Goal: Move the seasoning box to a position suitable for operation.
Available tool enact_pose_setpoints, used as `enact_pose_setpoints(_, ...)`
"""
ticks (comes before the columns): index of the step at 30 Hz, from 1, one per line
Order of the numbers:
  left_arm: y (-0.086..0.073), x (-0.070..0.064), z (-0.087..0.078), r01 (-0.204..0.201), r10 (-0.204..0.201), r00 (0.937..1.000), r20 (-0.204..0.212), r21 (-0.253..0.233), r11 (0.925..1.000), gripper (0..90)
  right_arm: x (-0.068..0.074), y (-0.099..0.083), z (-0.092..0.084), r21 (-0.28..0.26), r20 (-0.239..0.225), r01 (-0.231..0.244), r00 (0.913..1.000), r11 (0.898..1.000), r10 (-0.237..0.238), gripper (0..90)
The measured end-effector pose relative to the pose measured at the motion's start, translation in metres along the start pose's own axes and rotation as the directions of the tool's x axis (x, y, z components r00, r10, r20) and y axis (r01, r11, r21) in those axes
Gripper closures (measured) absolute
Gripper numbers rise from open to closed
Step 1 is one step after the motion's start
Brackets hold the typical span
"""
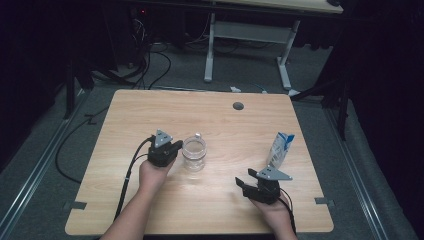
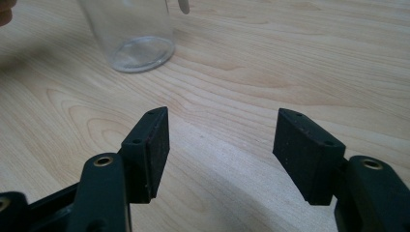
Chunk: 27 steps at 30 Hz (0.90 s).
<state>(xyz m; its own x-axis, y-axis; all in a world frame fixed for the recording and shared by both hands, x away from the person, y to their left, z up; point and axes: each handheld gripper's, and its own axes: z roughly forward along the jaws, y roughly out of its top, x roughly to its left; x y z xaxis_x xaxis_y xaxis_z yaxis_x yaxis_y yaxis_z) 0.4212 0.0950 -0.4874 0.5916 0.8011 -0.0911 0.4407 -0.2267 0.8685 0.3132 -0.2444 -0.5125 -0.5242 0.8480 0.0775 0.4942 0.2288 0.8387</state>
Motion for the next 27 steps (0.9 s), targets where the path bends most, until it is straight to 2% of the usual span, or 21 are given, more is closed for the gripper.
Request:
enact_pose_setpoints(3,-0.002,0.000,-0.002,-0.024,0.024,0.9996,0.013,-0.002,0.9997,90.0,0.000,0.000,0.000,-0.001,0.001,-0.001,1.0000,1.000,0.001,37.9)
enact_pose_setpoints(10,-0.008,-0.006,-0.010,-0.031,0.032,0.9989,0.034,-0.018,0.9993,90.0,0.001,0.000,0.000,0.003,0.001,0.005,1.0000,1.000,-0.005,37.9)
enact_pose_setpoints(17,-0.018,-0.019,-0.023,-0.035,0.037,0.9976,0.059,-0.037,0.9987,90.0,0.003,0.000,0.000,0.004,0.001,0.006,1.0000,1.000,-0.006,37.9)
enact_pose_setpoints(21,-0.018,-0.024,-0.027,-0.066,0.068,0.9968,0.041,-0.047,0.9967,90.0,0.002,0.000,0.001,0.004,0.000,0.006,1.0000,1.000,-0.006,37.9)
enact_pose_setpoints(24,-0.015,-0.020,-0.021,-0.068,0.069,0.9975,0.013,-0.041,0.9968,90.0,0.003,0.000,0.001,0.005,0.000,0.004,1.0000,1.000,-0.004,37.9)
enact_pose_setpoints(27,-0.011,-0.015,-0.011,-0.059,0.060,0.9982,0.009,-0.034,0.9977,90.0,0.004,0.000,0.000,0.003,-0.002,0.007,1.0000,1.000,-0.007,37.9)
